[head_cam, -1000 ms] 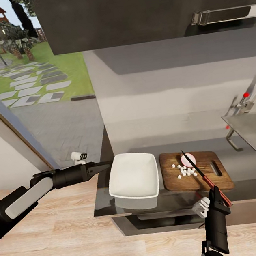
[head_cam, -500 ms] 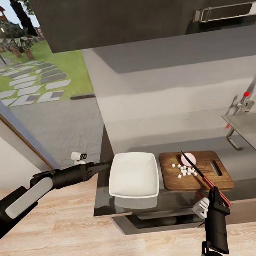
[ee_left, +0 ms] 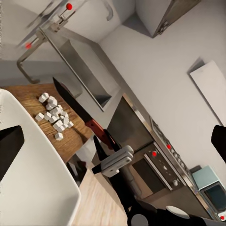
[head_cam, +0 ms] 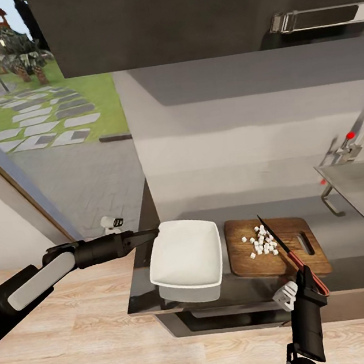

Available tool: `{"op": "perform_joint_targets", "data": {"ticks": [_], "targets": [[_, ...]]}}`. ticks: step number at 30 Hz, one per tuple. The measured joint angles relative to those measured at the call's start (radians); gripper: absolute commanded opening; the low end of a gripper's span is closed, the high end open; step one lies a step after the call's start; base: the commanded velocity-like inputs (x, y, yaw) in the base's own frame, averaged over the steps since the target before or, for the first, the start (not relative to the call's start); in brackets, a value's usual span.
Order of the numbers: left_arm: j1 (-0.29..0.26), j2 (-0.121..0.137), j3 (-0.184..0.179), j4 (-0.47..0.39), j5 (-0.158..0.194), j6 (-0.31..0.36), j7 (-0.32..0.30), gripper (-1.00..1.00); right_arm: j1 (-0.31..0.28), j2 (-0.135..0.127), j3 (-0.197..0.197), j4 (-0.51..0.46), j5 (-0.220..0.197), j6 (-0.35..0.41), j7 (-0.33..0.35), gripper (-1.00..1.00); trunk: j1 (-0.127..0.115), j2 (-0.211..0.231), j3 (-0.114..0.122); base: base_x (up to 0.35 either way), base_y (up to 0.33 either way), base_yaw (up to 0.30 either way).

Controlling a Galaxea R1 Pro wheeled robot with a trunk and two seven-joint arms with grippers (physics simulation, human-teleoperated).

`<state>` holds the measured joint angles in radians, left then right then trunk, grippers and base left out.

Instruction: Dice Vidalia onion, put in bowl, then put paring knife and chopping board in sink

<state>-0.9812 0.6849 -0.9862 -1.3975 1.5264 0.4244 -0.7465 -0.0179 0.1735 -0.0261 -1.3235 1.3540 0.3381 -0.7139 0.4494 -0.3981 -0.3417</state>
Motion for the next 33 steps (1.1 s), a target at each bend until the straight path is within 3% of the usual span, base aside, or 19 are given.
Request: {"op": "perform_joint_targets", "data": {"ticks": [7,15,33], "targets": [[0.000,0.000,-0.001,0.002,-0.001,0.001,-0.001,1.00,0.000,0.000,0.010,-0.008,-0.009,-0.004,0.005,-1.00,0.000,0.000,0.005,0.000,0.000,0.000],[0.000,0.000,-0.001,0.002,-0.003,-0.004,-0.002,1.00,0.000,0.000,0.022,-0.072,-0.022,-0.035,0.074,-1.00,0.000,0.000,0.017,-0.020,0.000,0.000],[0.000,-0.001,-0.001,0.000,-0.003,-0.001,-0.006,1.00,0.000,0.000,0.016,-0.077,-0.021,-0.028,0.077,-1.00,0.001,0.000,0.039,-0.323,0.000,0.000]]}}
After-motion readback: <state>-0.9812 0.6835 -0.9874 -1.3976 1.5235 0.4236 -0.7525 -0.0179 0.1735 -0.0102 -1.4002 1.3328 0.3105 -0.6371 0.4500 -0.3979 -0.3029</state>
